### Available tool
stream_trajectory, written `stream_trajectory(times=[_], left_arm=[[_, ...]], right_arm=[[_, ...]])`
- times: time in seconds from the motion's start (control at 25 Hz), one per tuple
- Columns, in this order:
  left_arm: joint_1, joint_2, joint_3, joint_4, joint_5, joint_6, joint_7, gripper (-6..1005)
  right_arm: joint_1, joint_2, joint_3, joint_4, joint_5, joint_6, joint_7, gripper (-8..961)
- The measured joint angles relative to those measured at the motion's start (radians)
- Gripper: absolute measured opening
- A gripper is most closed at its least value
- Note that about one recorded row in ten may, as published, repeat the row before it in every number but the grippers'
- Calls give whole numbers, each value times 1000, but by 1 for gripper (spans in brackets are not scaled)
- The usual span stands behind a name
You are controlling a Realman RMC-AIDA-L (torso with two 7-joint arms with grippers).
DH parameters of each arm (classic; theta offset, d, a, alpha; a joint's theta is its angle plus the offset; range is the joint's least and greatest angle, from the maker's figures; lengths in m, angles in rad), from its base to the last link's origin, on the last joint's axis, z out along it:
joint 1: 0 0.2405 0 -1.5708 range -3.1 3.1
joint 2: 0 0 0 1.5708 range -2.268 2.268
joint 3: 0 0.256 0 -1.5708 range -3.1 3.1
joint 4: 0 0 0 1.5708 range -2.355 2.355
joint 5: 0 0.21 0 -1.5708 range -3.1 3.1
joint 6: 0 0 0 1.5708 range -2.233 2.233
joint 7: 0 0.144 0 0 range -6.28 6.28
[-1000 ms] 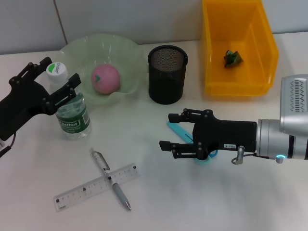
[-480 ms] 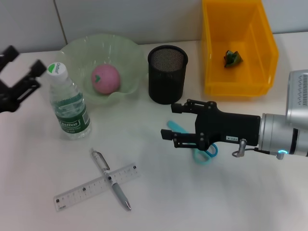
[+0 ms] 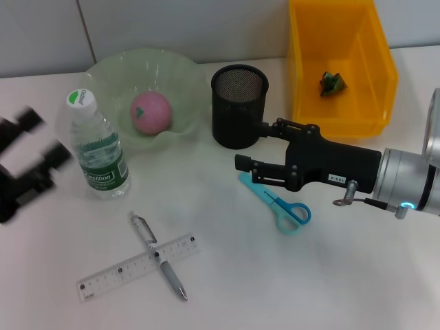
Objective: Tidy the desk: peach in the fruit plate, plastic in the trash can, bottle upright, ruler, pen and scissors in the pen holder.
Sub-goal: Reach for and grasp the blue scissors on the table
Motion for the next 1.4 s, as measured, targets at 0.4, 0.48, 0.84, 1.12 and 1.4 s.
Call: stream_trajectory(times=[0.4,0.48,0.84,1.12,1.4], left_arm=[[-37,-7,86,197,375,-44,-119,830],[-61,-11,87,210,467,-53,-128,830],[-92,-15,113,215,525,-110,-113,829],[-103,-18,115,208,516,-139,-93,828],[-136,-20,111,195,514,-150,-101,829]], right_arm=[[-10,-3,-2,4,91,-3,103,768],[-22,-9,-8,-69,56,-6,222,768],[-52,-10,-4,-497,-218,-74,738,768],[97,-22,-4,-786,-678,-218,1239,768],[284,-21,-29,-781,-1031,-320,1465,769]])
